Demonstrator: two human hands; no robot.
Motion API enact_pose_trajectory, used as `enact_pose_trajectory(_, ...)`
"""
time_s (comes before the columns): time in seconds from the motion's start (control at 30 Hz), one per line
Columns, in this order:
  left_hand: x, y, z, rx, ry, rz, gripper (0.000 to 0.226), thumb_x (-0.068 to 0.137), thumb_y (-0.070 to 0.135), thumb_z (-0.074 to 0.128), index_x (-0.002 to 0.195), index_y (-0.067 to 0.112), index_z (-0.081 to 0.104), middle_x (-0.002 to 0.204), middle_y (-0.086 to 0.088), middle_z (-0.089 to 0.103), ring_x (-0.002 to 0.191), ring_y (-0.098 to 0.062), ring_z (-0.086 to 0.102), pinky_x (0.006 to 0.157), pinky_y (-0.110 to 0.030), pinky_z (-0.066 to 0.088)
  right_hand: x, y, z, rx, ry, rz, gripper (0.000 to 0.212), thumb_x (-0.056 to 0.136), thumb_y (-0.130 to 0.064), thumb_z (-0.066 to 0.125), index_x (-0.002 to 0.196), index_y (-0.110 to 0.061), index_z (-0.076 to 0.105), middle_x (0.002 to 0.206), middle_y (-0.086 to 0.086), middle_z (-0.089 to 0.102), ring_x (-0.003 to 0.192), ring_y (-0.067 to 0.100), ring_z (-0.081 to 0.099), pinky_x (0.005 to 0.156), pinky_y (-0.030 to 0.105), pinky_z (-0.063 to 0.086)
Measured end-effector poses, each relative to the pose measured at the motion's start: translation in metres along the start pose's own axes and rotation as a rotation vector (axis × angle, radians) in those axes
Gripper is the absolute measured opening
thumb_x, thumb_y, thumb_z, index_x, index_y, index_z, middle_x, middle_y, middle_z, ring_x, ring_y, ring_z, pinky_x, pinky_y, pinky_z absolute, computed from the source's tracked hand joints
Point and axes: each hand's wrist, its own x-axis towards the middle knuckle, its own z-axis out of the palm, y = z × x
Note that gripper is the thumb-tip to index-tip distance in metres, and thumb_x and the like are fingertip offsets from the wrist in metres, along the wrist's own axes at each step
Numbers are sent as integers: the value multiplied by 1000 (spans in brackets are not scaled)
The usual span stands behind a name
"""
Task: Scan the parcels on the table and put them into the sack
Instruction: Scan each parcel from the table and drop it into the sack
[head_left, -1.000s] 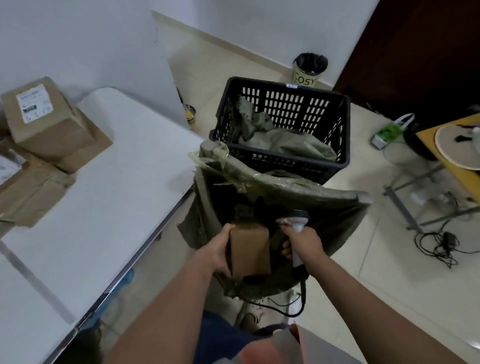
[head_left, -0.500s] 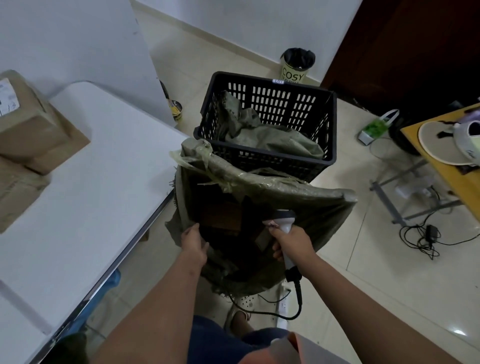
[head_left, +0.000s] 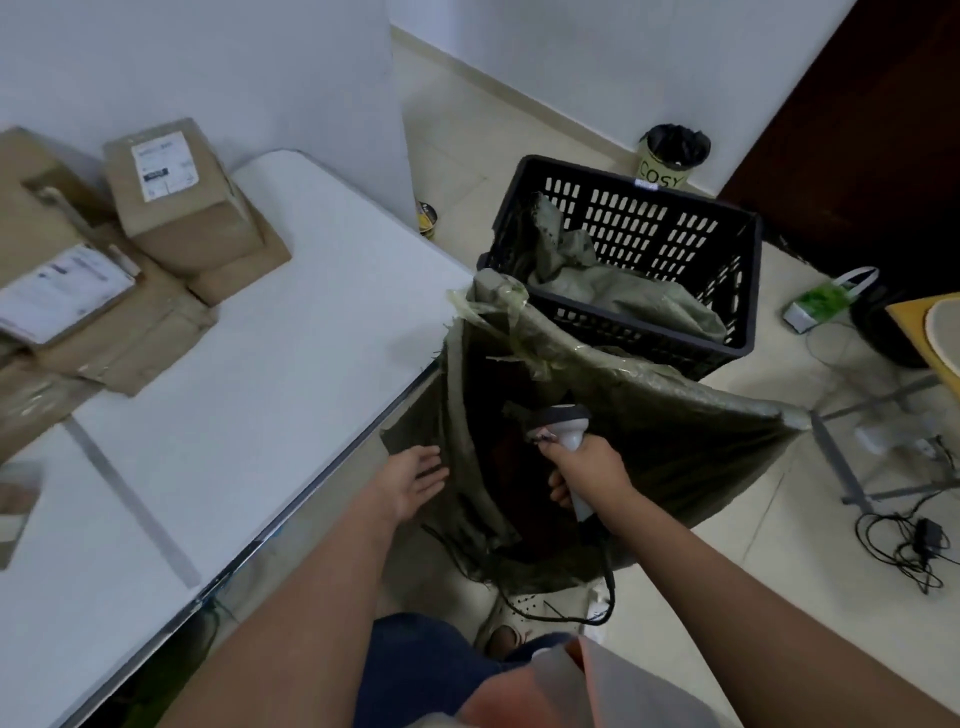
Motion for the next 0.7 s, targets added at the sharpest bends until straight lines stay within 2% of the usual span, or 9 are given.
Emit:
enact_pose_trajectory(0.07, -9, 11, -32, 13, 3, 29, 20, 101, 14, 49, 117, 6, 59, 126, -10, 58, 119, -28, 57, 107, -39, 44, -1, -21, 29, -86, -29, -41, 29, 93, -37, 62, 87, -9, 65, 69, 8, 69, 57, 19, 67, 55, 29, 54)
enact_pose_trajectory(0.13, -18, 17, -57, 57, 4, 46, 22, 100, 14, 52, 119, 5, 61, 122, -9, 60, 120, -28, 58, 106, -39, 46, -4, -39, 52, -149, -53, -81, 32, 92, -42, 62, 84, -11, 66, 71, 8, 70, 62, 21, 69, 59, 31, 57)
enact_pose_trajectory(0.27, -48, 34, -139, 84, 92, 93, 9, 93, 13, 62, 100, 8, 64, 98, -7, 67, 89, -23, 66, 86, -35, 56, -20, -92, 134, -268, -127, -203, 39, 92, -44, 61, 78, -8, 67, 64, 6, 70, 56, 18, 68, 62, 30, 57)
enact_pose_trajectory(0.33, -61, 44, -181, 77, 123, 120, 15, 94, 15, 61, 107, 7, 63, 105, -9, 66, 86, -22, 66, 70, -30, 58, -31, -119, 178, -293, -190, -276, 36, 92, -42, 61, 78, -9, 66, 61, 6, 70, 54, 20, 69, 65, 35, 60)
enact_pose_trajectory(0.4, -71, 56, -226, 92, 175, 178, 25, 95, 20, 61, 116, 6, 61, 116, -10, 63, 93, -23, 66, 70, -27, 56, -41, -144, 221, -304, -257, -335, 30, 91, -39, 61, 84, -11, 64, 63, 7, 70, 53, 21, 69, 66, 36, 60)
enact_pose_trajectory(0.47, -80, 68, -273, 126, 246, 269, 25, 98, 22, 57, 117, 7, 61, 117, -10, 62, 94, -23, 66, 72, -26, 55, -55, -167, 263, -291, -323, -365, 29, 91, -37, 62, 90, -8, 64, 66, 9, 70, 51, 20, 67, 57, 30, 56)
enact_pose_trajectory(0.53, -89, 78, -320, 165, 352, 391, 19, 100, 18, 51, 111, 10, 63, 115, -10, 63, 92, -22, 66, 72, -27, 54, -66, -188, 302, -278, -400, -392, 28, 91, -33, 64, 95, -5, 65, 65, 10, 69, 50, 18, 64, 50, 26, 50)
enact_pose_trajectory(0.6, -98, 84, -363, 293, 538, 508, 21, 98, 13, 48, 108, 15, 66, 118, -7, 64, 98, -22, 64, 80, -33, 52, -77, -206, 336, -282, -471, -418, 26, 91, -31, 65, 97, -6, 66, 65, 9, 68, 50, 18, 64, 49, 26, 49)
enact_pose_trajectory(0.7, -111, 88, -422, 750, 836, 586, 38, 94, 10, 48, 130, 17, 59, 139, -6, 50, 124, -28, 51, 95, -33, 43, -91, -231, 383, -313, -541, -463, 22, 91, -31, 66, 93, -9, 66, 65, 8, 69, 51, 17, 65, 51, 27, 51)
